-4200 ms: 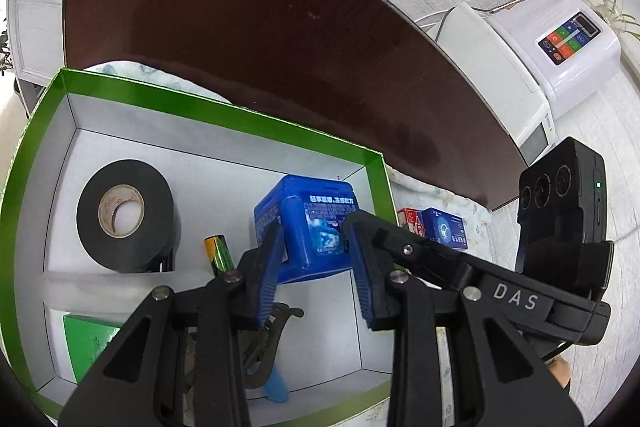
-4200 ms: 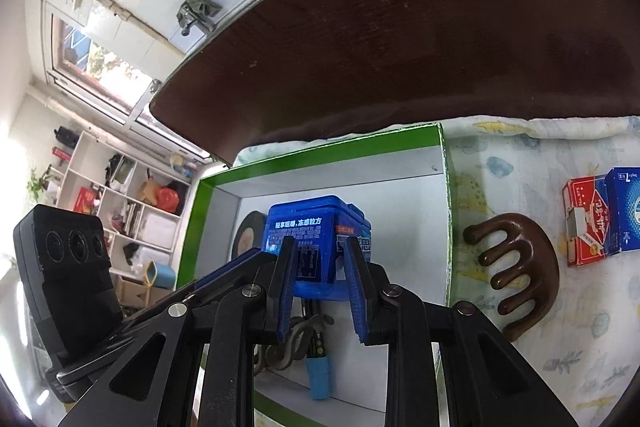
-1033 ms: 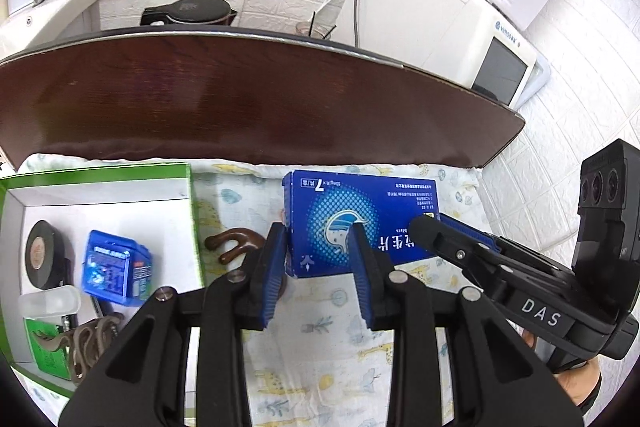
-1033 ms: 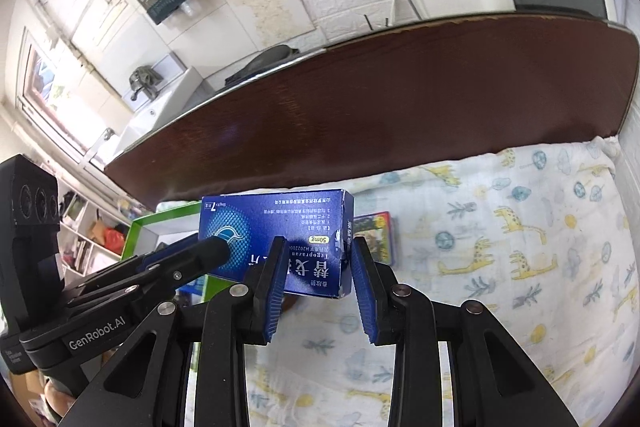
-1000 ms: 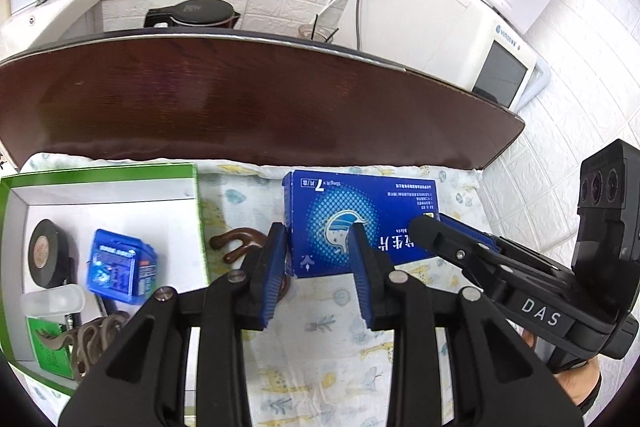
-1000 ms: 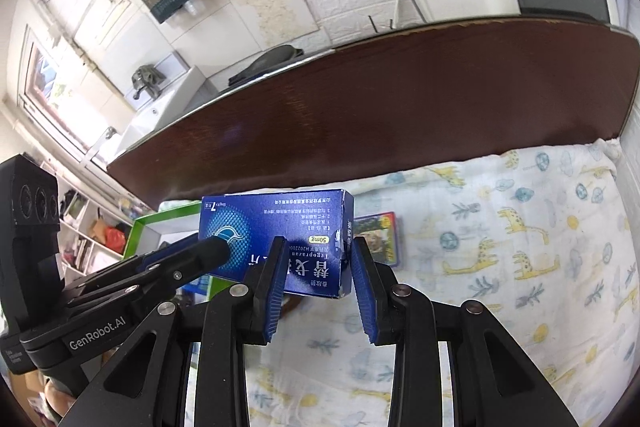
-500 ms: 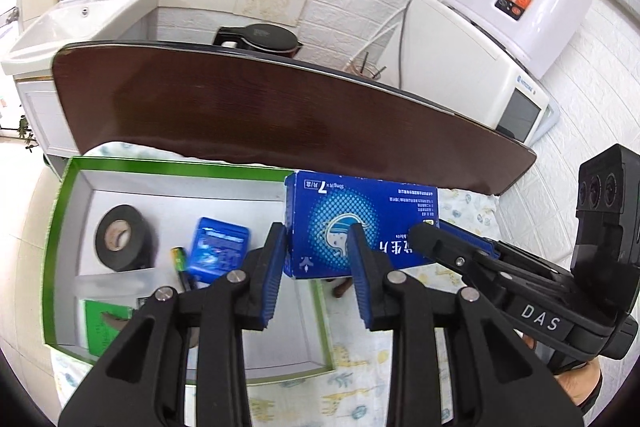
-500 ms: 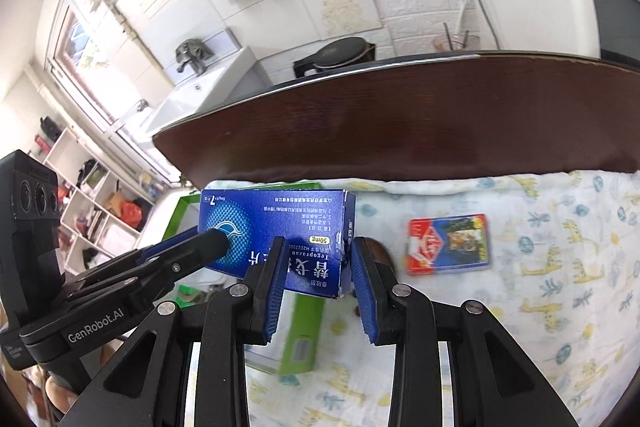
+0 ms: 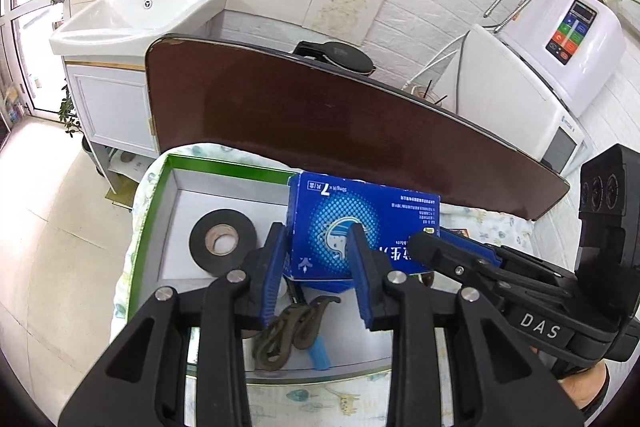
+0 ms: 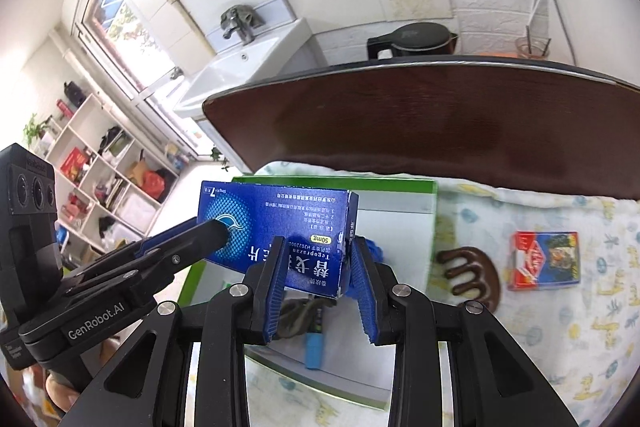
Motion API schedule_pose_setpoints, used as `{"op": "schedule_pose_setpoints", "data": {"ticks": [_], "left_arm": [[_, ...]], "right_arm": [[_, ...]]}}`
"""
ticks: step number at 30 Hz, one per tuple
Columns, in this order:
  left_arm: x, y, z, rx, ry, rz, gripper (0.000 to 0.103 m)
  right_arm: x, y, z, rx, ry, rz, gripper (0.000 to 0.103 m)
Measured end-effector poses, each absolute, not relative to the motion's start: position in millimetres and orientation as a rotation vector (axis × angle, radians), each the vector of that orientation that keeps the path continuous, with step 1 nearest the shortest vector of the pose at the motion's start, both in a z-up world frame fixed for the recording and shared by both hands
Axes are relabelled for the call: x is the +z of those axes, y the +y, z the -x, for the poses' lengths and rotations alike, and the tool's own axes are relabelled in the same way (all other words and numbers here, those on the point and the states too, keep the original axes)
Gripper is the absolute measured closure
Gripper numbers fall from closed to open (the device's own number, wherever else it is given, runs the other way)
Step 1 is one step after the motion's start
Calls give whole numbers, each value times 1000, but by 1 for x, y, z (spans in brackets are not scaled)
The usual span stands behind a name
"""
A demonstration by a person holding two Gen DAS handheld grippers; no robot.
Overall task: Organize rigid objects
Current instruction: 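Carry the blue medicine box into the cardboard box and release it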
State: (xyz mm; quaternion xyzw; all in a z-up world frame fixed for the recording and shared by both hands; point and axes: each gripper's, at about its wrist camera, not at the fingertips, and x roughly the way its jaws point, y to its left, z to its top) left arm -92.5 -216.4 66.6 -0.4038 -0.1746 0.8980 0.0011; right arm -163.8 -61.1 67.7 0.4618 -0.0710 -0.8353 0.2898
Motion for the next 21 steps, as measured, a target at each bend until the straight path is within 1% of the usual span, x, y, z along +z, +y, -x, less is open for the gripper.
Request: {"op": "schedule_pose_setpoints", "data": {"ticks": [9,21], "left_arm": [[31,-268,103,2798,-675,1356,74],[-3,-300,123,2760,-774,1447,73]], "right_arm": [[34,-116,180,-2159,-129,-1318,68],[0,-154,205,-2131,-98,-1401,68]]}}
